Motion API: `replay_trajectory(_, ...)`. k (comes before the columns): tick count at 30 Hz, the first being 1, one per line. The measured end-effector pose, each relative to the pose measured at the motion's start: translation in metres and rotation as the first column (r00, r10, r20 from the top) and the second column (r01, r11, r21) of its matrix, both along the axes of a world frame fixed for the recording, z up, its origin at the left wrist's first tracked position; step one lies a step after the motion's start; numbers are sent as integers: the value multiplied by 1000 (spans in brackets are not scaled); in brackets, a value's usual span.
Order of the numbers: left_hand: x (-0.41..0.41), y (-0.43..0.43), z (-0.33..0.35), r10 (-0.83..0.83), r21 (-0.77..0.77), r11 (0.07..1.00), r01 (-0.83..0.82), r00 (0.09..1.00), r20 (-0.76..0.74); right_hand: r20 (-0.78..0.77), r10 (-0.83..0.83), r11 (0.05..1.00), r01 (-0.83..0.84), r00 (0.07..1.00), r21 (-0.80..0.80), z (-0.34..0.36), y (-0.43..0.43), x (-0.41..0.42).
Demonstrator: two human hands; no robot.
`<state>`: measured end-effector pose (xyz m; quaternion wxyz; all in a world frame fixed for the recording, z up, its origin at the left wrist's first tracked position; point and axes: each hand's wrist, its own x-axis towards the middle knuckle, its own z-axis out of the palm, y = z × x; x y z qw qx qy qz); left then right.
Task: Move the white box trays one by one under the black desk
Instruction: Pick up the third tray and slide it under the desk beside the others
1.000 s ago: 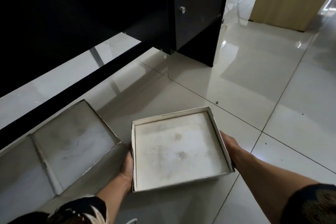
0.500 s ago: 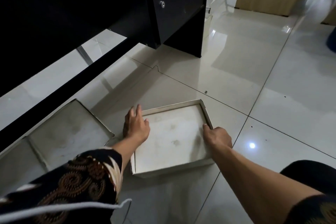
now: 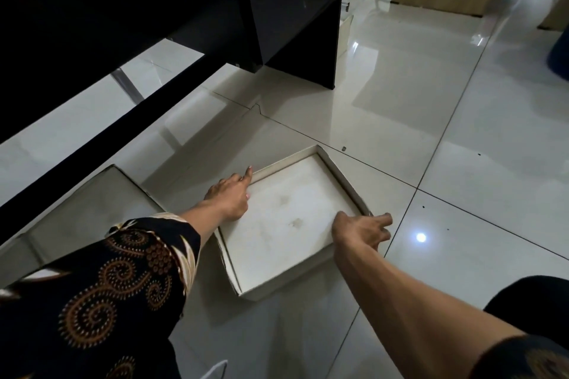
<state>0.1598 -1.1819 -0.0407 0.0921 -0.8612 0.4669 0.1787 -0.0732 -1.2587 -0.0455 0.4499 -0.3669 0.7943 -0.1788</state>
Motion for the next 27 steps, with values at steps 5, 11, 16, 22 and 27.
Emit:
replay_trajectory(5, -1, 4, 3, -20, 13, 1000, 20, 1000, -19, 57, 14, 998, -18, 998, 64, -1, 29, 31)
replay_trajectory(11, 5, 33, 8, -7, 56, 998, 10, 998, -58, -3, 228, 974, -228, 974, -6, -7, 7, 50)
replay_trajectory(16, 5, 71, 3, -139, 26, 990, 138, 988, 65, -50, 531, 844, -533, 846, -58, 0, -36, 81)
replay_trajectory(22, -5, 86, -7, -387, 34, 921, 388, 922, -27, -247, 601, 767, -635, 760, -88, -14, -19, 100)
replay_trajectory(27, -2, 86, -19, -420, 51, 907, 418, 905, 67, -267, 707, 641, -753, 655, -149, -9, -46, 126)
